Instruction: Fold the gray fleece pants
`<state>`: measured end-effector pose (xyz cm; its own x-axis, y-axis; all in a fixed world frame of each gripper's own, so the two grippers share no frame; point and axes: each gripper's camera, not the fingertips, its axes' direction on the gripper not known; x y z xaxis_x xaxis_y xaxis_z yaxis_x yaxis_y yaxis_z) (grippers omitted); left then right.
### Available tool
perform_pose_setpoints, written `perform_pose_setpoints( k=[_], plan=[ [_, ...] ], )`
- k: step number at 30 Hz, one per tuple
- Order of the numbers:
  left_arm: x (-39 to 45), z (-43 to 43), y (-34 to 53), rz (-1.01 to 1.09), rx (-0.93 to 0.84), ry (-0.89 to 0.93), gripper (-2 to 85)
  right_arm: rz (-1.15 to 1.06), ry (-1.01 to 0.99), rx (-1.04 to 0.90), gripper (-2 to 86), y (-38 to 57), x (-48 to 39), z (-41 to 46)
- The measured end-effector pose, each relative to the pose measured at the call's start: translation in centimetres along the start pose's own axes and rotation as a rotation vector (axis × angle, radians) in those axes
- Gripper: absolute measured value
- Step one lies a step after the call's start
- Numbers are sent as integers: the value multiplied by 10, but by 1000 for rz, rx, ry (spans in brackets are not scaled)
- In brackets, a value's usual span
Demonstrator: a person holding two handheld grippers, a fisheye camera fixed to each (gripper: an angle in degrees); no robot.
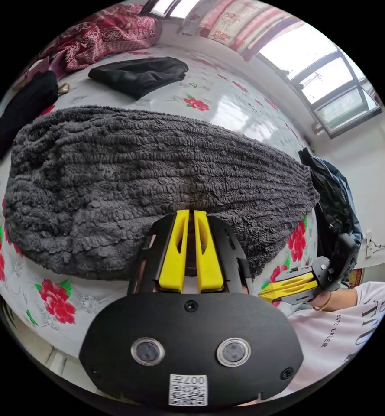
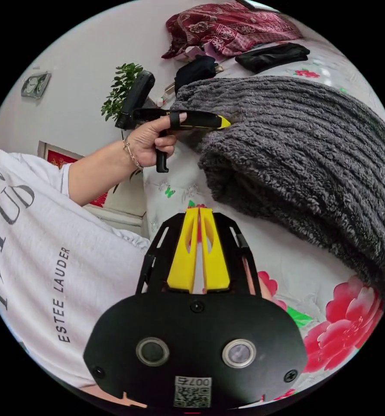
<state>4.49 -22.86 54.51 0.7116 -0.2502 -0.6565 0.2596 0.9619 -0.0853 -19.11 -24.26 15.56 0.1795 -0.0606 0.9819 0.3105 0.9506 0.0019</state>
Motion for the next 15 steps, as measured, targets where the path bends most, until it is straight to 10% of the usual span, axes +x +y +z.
perform_pose_setpoints(
  k=[9, 15],
  plan=[
    [-74, -115, 60, -183, 208, -127, 60, 378, 115, 484, 73, 86, 103, -179],
    [-169, -176, 119, -656, 405, -153, 97, 891, 245, 982, 116, 244, 211, -330]
  ],
)
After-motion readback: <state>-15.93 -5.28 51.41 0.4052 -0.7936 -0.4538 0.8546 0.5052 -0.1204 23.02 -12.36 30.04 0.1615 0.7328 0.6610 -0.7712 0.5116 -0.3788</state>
